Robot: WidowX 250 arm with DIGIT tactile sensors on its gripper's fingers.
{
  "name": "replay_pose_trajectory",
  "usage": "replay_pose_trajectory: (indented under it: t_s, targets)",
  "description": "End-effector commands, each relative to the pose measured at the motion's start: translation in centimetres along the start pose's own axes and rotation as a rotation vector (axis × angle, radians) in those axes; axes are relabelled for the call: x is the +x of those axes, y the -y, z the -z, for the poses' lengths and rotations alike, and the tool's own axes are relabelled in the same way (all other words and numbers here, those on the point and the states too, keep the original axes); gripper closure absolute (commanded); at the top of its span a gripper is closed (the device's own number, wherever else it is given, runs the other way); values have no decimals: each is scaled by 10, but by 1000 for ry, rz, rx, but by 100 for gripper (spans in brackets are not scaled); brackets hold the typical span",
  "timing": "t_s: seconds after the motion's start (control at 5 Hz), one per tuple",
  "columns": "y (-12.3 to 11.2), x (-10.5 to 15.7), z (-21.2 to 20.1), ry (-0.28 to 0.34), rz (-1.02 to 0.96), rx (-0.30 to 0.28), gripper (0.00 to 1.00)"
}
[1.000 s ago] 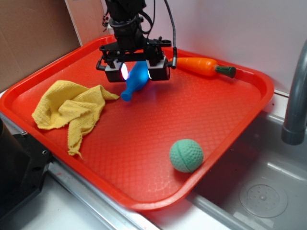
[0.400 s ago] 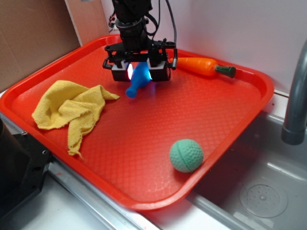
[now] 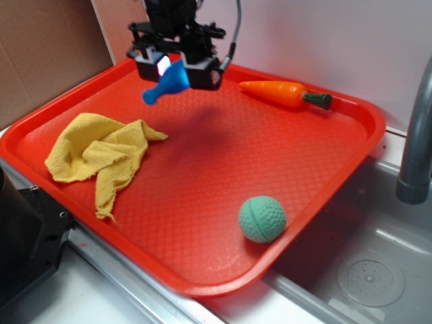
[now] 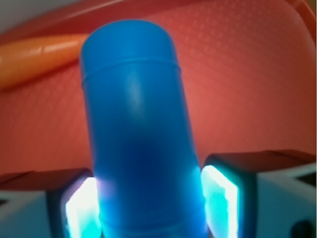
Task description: Grab the blue bottle.
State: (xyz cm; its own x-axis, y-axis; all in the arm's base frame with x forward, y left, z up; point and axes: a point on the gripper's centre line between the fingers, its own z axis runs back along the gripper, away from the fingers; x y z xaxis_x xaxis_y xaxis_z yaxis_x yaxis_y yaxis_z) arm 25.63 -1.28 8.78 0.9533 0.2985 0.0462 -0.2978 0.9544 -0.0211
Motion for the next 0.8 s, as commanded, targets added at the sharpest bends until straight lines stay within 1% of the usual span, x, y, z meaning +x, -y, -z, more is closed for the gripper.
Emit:
replay_pose_trajectory:
  t_s: [0.0,0.2,0.4,0.6]
  targets:
    - [5,-31,-72,-5,248,-85,100]
    - [9,-54,-85,41,301,-70,100]
    - [10,-64,-86,42,295,-53,100]
    - [4,-48,-83,-12,219,-68,100]
